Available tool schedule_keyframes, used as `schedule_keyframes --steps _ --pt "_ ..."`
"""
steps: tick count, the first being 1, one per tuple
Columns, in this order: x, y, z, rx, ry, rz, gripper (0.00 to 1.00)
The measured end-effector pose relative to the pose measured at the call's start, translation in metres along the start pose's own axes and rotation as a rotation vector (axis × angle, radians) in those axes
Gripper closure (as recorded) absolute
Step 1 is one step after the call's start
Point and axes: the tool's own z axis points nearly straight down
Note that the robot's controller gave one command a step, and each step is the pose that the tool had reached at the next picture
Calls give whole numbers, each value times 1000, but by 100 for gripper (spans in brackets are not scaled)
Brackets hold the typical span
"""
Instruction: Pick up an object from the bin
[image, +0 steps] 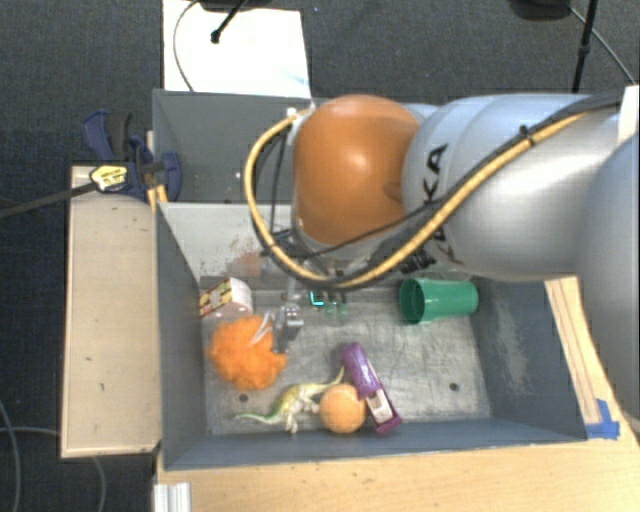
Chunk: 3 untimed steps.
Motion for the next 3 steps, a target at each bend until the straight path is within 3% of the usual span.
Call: schedule_keyframes --steps 1,2,3 --pt "-2 -1 -5 -1 -8 6 0" --pt "11 8 55 -1 -10 -137 0" --pt "20 12 73 0 -7 -459 0"
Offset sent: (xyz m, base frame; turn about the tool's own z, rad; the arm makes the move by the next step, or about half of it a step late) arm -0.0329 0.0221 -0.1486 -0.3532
